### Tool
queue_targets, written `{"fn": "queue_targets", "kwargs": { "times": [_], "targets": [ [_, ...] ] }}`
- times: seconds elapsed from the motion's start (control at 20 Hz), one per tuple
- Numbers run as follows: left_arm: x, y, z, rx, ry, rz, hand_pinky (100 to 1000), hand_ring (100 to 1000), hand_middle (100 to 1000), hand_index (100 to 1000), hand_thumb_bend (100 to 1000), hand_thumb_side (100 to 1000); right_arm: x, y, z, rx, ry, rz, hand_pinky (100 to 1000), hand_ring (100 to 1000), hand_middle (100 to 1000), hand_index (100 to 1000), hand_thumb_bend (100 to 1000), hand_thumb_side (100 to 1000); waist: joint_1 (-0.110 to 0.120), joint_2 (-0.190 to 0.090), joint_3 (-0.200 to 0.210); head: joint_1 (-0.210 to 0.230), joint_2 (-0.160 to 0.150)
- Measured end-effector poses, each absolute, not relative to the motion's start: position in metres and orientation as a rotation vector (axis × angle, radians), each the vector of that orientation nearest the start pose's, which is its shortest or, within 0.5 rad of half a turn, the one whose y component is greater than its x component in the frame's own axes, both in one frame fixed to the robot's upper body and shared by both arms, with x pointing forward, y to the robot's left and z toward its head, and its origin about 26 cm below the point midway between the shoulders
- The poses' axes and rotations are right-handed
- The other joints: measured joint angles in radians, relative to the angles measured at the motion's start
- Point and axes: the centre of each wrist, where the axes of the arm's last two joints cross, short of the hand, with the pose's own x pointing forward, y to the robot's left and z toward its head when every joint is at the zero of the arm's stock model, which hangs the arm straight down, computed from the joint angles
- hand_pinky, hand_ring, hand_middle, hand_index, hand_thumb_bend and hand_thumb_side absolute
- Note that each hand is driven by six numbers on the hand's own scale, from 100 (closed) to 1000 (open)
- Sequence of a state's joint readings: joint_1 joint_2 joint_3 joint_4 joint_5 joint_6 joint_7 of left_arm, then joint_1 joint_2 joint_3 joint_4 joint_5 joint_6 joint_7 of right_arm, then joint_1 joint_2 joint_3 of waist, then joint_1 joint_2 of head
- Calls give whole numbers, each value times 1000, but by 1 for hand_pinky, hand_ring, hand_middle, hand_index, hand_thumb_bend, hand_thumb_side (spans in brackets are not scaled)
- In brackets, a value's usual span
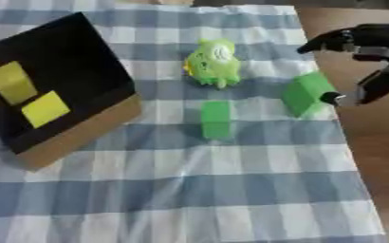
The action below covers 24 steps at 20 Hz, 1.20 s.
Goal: Pick up objects on the table and place them in the box.
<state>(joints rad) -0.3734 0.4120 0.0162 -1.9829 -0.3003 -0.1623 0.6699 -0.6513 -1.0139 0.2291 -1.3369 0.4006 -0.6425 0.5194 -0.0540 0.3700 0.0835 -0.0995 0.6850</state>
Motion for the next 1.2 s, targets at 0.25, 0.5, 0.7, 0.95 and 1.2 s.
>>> {"fn": "queue_targets", "kwargs": {
  "times": [0.25,0.5,0.7,0.95,1.2],
  "targets": [
    [307,270,229,-1016,3354,-226,745,921,779,815,577,641,381,-415,262,-732,-1487,1966,967,964,908,1000,303,354,0,0,2,0,0],
    [307,269,229,-1014,3354,-225,745,921,779,815,576,642,384,-416,256,-719,-1465,1952,968,965,909,1000,300,349,0,0,3,0,0],
    [307,269,229,-1013,3355,-225,745,923,780,815,575,643,386,-417,254,-715,-1454,1941,967,965,908,1000,326,334,0,0,3,0,1],
    [307,268,229,-1003,3360,-219,745,922,780,815,575,642,387,-419,250,-716,-1425,1939,965,964,905,1000,356,313,0,0,4,-4,1],
    [307,268,229,-1002,3362,-218,746,923,780,815,574,642,389,-422,244,-721,-1393,1939,961,962,898,1000,391,263,0,0,4,-4,1]
  ]
}}
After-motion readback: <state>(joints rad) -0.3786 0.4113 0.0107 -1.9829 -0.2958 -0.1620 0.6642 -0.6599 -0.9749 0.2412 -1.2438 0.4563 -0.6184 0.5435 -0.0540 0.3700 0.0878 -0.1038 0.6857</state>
